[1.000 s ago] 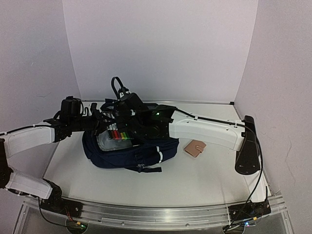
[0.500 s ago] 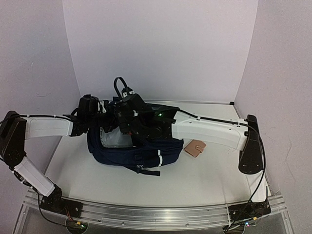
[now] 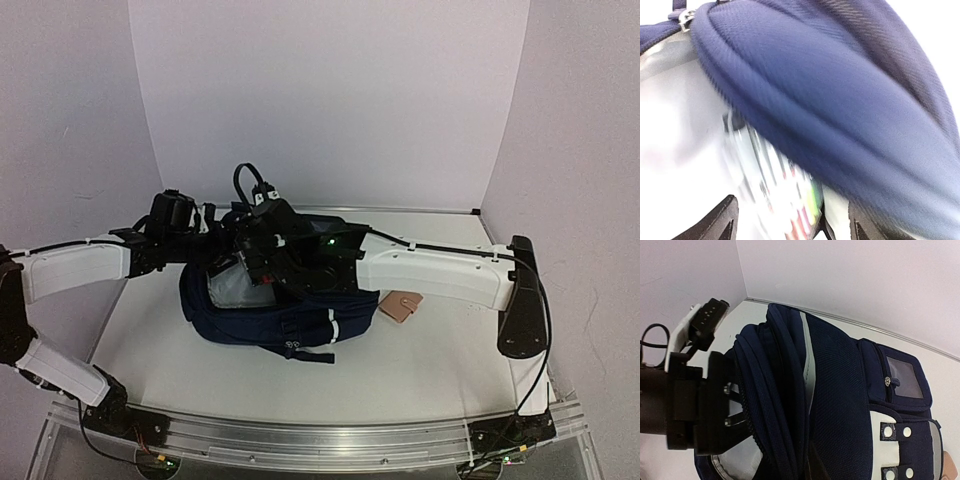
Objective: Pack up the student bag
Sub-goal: Place the stationery in the student bag.
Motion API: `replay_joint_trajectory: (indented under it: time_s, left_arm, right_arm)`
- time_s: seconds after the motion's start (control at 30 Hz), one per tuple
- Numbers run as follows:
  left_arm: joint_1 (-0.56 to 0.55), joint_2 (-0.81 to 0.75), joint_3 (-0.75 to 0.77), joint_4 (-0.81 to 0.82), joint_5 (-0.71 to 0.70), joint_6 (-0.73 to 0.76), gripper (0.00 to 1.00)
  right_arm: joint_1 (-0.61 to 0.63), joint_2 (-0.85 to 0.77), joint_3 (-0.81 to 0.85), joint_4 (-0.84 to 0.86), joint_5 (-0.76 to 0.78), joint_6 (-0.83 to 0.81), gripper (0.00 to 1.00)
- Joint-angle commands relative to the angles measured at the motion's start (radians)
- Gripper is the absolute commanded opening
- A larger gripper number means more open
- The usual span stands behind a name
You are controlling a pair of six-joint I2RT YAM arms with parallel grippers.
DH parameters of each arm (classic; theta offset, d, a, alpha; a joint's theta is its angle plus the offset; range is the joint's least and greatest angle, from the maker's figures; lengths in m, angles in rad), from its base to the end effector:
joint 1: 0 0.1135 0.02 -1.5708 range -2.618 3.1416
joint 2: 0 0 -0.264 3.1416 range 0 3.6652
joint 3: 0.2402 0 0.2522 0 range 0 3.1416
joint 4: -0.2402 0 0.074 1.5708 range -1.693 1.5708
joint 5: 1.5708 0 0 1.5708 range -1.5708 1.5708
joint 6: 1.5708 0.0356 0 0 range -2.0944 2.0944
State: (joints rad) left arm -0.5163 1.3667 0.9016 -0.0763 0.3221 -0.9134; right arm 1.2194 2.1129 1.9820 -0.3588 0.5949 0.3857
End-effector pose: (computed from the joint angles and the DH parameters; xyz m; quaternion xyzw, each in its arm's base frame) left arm 0.2594 -0.1602 0.2602 -0.0921 0.8579 -0.4239 0.2755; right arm 0.1902 0.4609 0.3185 -0.1940 0.8106 0.1792 0.5226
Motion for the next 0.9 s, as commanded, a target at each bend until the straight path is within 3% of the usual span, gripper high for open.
replay_joint_trajectory:
  time_s: [0.0, 0.5, 0.67, 0.87]
  left_arm:
    - [-0.005, -0.071, -0.028, -0.083, 0.023, 0.021, 0.73]
    - [-0.077, 0.07, 0.037, 0.063, 0.011, -0.02, 0.07]
    - [-0.116, 0.193, 0.104, 0.168, 0.025, -0.026, 0.01]
    - [-0.15, 0.244, 0.137, 0.241, 0.025, -0.036, 0.0]
  right_arm:
    - [0.009, -0.118, 0.035, 0.161, 0.067, 0.022, 0.0]
    - [0.009, -0.13, 0.013, 0.161, 0.049, 0.022, 0.0]
    - [0.009, -0.149, -0.025, 0.161, 0.032, 0.036, 0.0]
    - [0.008, -0.174, -0.08, 0.161, 0.029, 0.057, 0.0]
